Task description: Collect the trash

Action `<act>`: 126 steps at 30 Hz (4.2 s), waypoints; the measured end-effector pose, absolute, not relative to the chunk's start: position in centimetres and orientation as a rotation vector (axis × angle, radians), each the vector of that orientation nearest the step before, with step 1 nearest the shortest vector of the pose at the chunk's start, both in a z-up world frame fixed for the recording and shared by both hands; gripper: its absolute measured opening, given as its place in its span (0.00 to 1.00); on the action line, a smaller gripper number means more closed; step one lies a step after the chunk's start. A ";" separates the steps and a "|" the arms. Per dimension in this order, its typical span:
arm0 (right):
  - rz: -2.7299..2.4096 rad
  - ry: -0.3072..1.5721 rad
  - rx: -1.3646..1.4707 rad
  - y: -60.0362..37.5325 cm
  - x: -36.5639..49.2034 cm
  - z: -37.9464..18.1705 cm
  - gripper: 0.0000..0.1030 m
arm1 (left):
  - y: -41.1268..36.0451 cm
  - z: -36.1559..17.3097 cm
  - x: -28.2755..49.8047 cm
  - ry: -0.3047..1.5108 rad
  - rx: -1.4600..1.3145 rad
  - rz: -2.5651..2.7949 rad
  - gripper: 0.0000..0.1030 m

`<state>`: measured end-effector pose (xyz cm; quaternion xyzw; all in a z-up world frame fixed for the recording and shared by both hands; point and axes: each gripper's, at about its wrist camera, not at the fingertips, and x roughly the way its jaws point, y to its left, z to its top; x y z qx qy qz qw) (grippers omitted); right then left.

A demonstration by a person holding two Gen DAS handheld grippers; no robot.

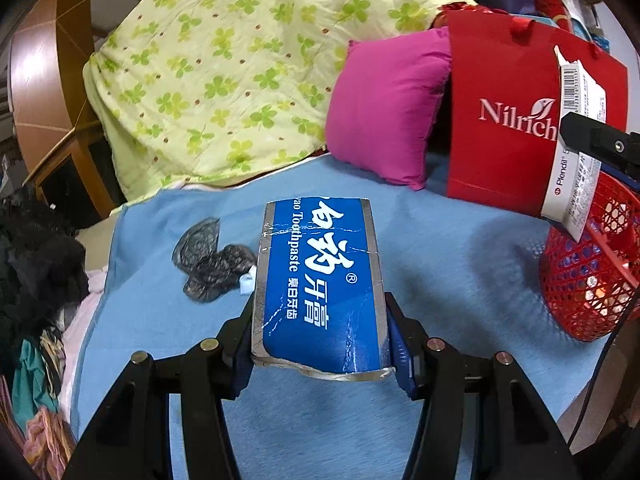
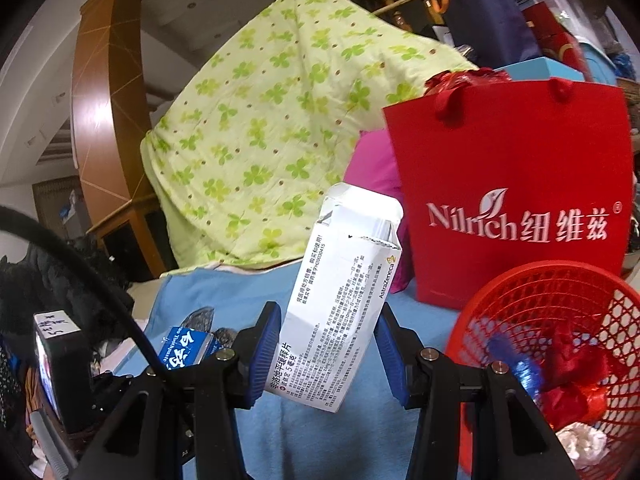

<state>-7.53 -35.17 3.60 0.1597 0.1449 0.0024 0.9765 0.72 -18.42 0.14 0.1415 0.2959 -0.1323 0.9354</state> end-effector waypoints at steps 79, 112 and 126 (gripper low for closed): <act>0.121 0.444 0.217 -23.8 -2.1 2.0 0.69 | -3.0 -6.3 6.1 0.782 -0.015 -0.078 0.63; 0.097 0.712 0.247 -18.3 6.8 -4.6 0.69 | 4.8 -5.9 6.4 0.797 -0.155 0.026 0.68; 0.266 0.713 0.234 -17.6 12.4 -5.4 0.69 | 5.4 -6.4 12.8 0.764 -0.073 0.088 0.68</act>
